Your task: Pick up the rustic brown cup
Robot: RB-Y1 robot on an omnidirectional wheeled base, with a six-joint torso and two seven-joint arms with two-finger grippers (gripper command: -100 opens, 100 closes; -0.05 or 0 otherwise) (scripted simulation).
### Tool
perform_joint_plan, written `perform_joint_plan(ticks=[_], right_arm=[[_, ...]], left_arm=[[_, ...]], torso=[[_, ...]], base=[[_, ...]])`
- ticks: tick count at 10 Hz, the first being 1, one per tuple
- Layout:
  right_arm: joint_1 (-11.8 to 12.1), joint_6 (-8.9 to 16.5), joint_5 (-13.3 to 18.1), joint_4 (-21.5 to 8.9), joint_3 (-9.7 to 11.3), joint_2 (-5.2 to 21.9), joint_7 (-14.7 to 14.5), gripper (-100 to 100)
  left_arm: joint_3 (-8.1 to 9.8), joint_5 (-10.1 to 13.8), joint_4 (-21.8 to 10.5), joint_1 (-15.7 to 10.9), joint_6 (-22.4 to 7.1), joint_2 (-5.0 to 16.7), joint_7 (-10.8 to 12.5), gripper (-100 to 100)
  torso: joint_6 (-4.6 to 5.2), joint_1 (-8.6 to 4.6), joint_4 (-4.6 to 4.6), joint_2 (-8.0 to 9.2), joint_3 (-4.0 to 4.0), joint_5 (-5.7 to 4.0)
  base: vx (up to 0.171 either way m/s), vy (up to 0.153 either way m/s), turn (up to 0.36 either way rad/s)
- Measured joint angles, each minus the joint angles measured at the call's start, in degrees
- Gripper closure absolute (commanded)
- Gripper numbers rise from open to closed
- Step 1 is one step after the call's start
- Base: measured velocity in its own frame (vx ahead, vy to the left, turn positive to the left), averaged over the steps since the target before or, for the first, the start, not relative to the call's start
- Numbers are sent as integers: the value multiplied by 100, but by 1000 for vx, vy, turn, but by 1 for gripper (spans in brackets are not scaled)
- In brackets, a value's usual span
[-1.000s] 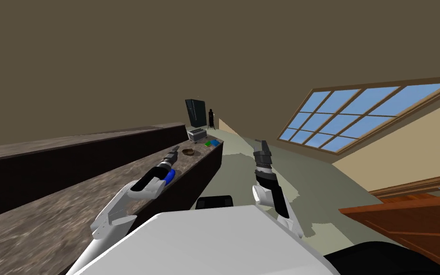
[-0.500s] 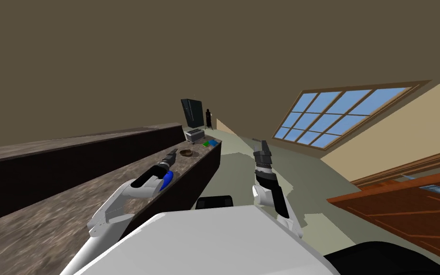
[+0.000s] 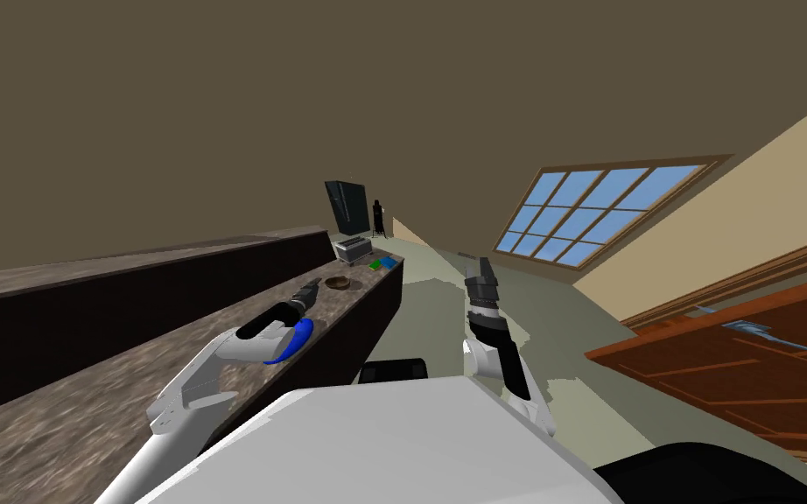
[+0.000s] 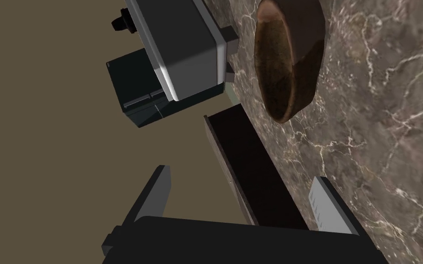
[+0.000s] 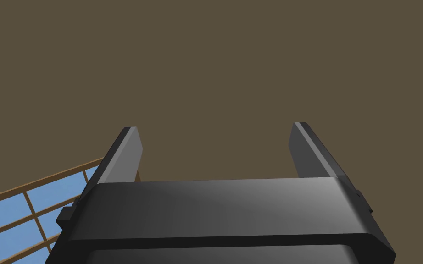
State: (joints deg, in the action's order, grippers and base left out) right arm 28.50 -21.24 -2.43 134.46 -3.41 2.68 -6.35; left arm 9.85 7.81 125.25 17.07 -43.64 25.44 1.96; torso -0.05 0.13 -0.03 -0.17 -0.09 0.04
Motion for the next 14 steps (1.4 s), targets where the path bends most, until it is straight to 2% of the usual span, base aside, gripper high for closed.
perform_joint_plan(ticks=[3, 6, 8, 14], right_arm=[[0, 0, 0, 0, 0, 0, 0, 0], [0, 0, 0, 0, 0, 0, 0, 0], [0, 0, 0, 0, 0, 0, 0, 0], [1, 0, 0, 0, 0, 0, 0, 0]], left_arm=[[125, 181, -7, 32, -586, 95, 14, -100], [212, 339, -199, -47, -1015, 186, 20, -100], [319, 498, -138, 33, -1354, 259, 37, -100], [550, 913, -326, 1, -2297, 458, 66, -100]], torso=[[2, -2, -1, -5, -3, -1], [-1, -2, -2, -9, -5, 0], [-1, -3, -2, -10, -6, -1], [-1, -6, -3, -11, -7, -1]], base=[[29, 14, -87], [42, 16, -92], [49, 10, -93], [45, 12, -76]])
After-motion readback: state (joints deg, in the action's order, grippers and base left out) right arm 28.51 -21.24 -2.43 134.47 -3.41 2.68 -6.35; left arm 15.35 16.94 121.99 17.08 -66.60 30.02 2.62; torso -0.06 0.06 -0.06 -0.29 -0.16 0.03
